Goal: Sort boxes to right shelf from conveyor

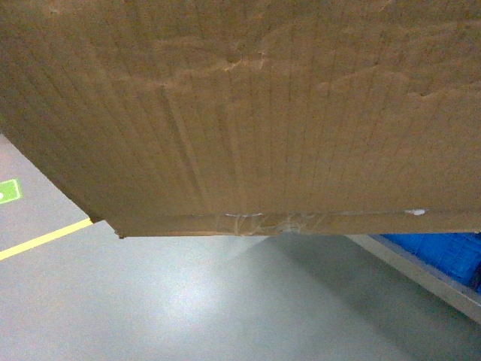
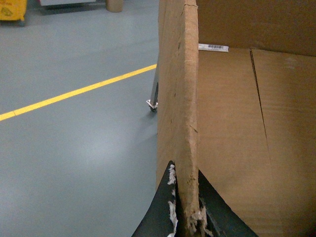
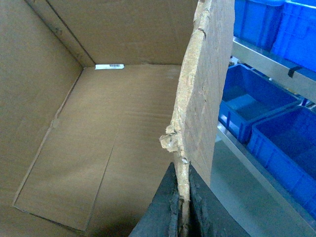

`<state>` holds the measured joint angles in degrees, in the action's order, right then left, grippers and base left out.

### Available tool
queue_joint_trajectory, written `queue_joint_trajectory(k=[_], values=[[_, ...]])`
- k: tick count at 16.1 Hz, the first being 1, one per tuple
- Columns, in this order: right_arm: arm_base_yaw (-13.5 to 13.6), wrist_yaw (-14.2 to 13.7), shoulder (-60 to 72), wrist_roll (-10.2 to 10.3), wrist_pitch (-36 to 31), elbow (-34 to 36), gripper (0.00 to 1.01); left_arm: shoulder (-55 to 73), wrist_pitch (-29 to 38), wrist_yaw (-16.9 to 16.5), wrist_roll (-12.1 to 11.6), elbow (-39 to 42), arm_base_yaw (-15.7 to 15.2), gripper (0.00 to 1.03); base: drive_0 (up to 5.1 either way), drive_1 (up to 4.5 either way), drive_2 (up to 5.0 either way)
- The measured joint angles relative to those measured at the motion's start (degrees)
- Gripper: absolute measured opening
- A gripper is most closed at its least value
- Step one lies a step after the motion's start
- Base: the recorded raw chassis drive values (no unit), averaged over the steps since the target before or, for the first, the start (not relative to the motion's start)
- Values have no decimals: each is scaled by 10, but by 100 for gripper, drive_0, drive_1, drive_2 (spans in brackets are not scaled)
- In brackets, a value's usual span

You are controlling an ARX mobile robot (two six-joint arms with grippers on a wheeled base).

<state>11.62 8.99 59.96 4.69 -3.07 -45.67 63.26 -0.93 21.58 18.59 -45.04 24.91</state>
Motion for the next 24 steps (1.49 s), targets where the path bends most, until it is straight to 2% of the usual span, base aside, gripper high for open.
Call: queue_joint_trajectory(k=[24], values=[[0, 0, 0, 0, 0, 0, 2, 0, 0, 0, 0, 0, 0, 2, -109, -109, -109]])
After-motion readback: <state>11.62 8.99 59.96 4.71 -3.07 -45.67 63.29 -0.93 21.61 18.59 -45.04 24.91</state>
